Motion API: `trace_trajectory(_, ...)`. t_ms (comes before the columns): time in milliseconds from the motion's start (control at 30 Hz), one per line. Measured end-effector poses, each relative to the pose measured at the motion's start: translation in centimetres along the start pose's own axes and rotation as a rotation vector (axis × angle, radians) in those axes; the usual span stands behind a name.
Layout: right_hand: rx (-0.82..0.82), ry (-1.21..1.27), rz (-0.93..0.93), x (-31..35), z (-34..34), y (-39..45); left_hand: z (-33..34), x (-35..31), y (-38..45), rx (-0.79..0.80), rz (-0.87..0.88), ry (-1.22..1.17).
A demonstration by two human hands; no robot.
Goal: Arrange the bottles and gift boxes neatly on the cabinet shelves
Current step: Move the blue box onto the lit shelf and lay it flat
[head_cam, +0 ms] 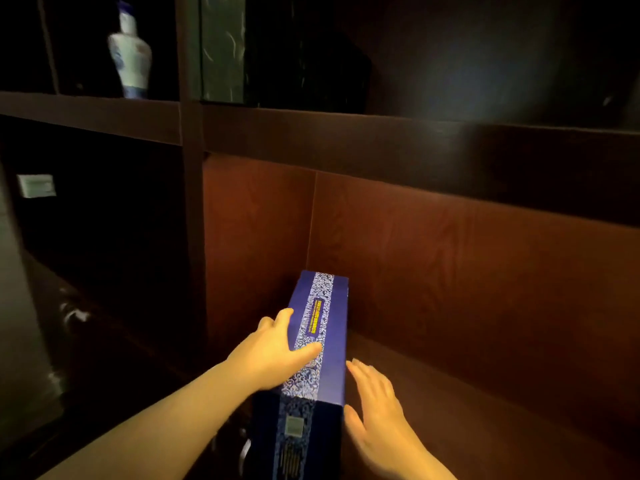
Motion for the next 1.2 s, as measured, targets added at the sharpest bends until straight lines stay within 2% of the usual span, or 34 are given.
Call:
trace_trajectory(100,0.005,0.057,0.099,-0.1,1.6,0.6,0.5,-0.6,2.9,0.129,-0.028,-0.074)
trace_trajectory(300,-0.043,0.333,0.238,0.6,4.2,0.9,0.5,-1.2,5.3,0.217,0.012,-0.029)
trace_trajectory(467,-0.191,0.449,0.285,1.4,5.9,0.3,0.8,-2.7,6.5,0.288,0.073,0.047)
trace_trajectory(600,-0.218,0.36,0.241,3.0,6.4,-0.6,1.4,-5.3,7.6,0.335,0.19,0.163)
trace_trajectory(667,-0.328,0.456,0.329,4.2,5.0,-0.9,2.0,-7.1,7.8,0.353,0.261,0.258)
trace_trajectory(733,-0.292,0.333,0.376,3.2,6.2,-0.9,2.7,-9.0,7.8,0.363,0.312,0.348)
trace_trajectory(767,-0.298,0.387,0.358,3.5,7.6,-1.2,3.1,-9.9,7.8,0.372,0.326,0.395)
trace_trajectory(833,-0.369,0.543,0.444,4.3,8.0,-1.2,3.8,-11.3,7.6,0.394,0.33,0.502)
trace_trajectory(933,-0.31,0.425,0.574,5.0,7.7,-0.2,4.5,-12.7,7.5,0.411,0.341,0.616)
trace_trajectory(1067,-0.267,0.386,0.588,3.8,7.2,-0.8,4.6,-13.3,8.4,0.446,0.38,0.629)
trace_trajectory(1133,-0.364,0.423,0.525,1.9,6.9,-2.0,4.5,-13.2,8.9,0.458,0.395,0.616)
trace_trajectory(1200,-0.541,0.53,0.488,-1.0,5.8,-3.1,4.4,-13.0,9.4,0.471,0.412,0.595)
Point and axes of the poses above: each hand's wrist, its own y-axis towards the middle knuckle, its own z-axis out of the palm, x = y × z, the point moved 1 cm from there along y, towards the middle knuckle, and after that the axes turned 6 degrees about x, right-handed, at the moved point
